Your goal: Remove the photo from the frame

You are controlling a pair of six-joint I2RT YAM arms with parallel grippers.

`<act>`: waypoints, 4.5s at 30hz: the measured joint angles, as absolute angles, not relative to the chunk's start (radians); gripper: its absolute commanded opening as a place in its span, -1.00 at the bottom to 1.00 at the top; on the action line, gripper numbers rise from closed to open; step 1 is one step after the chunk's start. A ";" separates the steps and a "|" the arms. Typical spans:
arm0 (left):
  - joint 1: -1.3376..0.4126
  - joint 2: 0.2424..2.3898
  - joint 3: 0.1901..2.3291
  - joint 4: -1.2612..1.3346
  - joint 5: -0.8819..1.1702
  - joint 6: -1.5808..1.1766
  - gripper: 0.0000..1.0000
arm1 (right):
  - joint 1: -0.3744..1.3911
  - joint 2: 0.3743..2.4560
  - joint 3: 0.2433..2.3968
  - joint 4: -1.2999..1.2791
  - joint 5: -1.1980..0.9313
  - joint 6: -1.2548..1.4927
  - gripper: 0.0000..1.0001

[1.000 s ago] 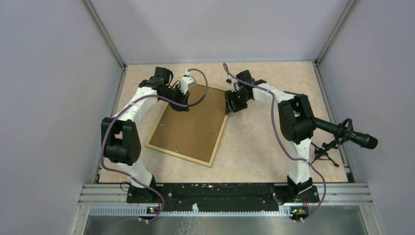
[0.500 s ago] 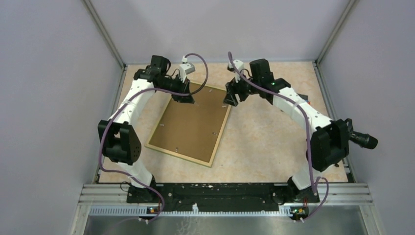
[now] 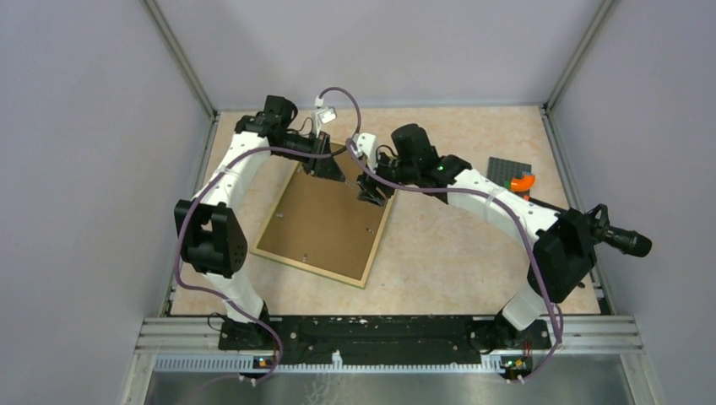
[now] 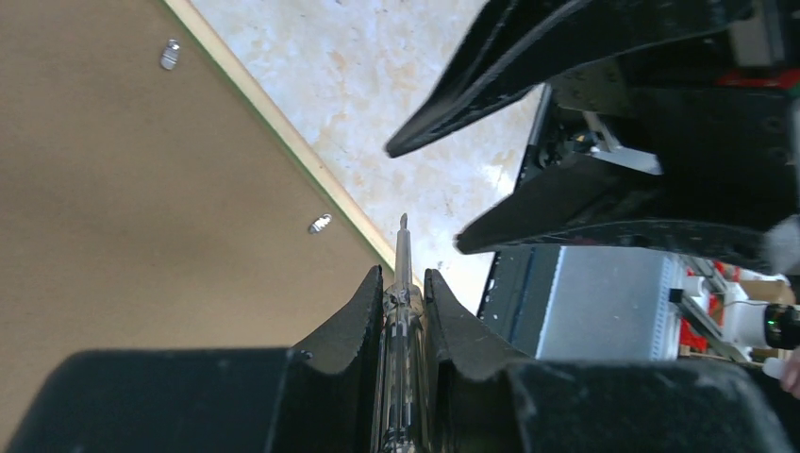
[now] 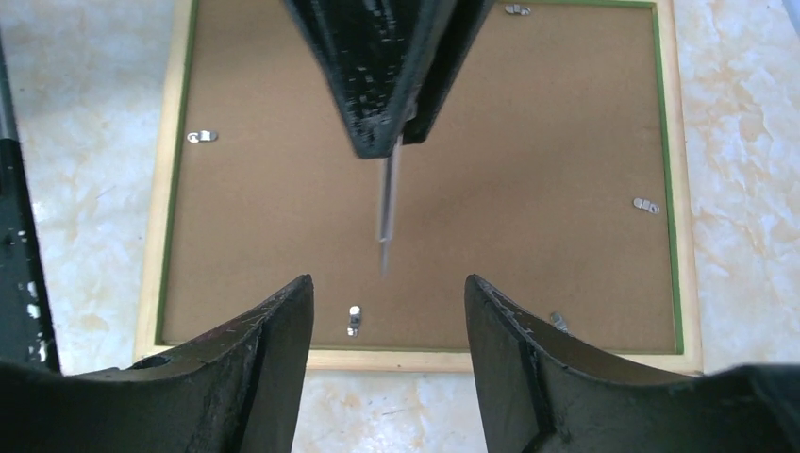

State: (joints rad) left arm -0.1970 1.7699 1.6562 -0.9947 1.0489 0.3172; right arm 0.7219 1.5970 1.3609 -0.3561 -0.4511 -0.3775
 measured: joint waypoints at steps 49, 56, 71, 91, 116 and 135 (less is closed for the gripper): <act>0.060 1.737 1.598 -0.507 0.786 -0.039 0.97 | 0.289 1.757 1.169 -0.442 0.142 0.065 -1.00; 0.044 1.736 1.584 -0.596 0.680 0.100 0.98 | 0.237 1.794 1.151 -0.442 0.220 0.065 -0.86; -0.230 1.705 1.368 -0.738 0.471 0.384 0.97 | 0.191 1.815 1.140 -0.434 0.247 0.047 -0.24; -0.619 1.686 1.222 -0.487 0.328 0.320 0.97 | 0.224 1.607 1.206 -0.426 -0.074 -0.060 0.46; -0.788 1.995 1.398 -0.422 0.079 0.395 0.18 | 0.247 1.433 1.227 -0.257 0.040 -0.059 0.98; -0.779 1.697 1.028 -0.503 0.220 0.850 0.05 | 0.247 1.373 1.125 -0.263 -0.174 0.002 0.98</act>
State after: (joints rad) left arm -0.7788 1.6970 1.0283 -0.5030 0.2199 0.8497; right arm 0.2470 1.3727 1.1248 -0.2634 -0.1741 0.0021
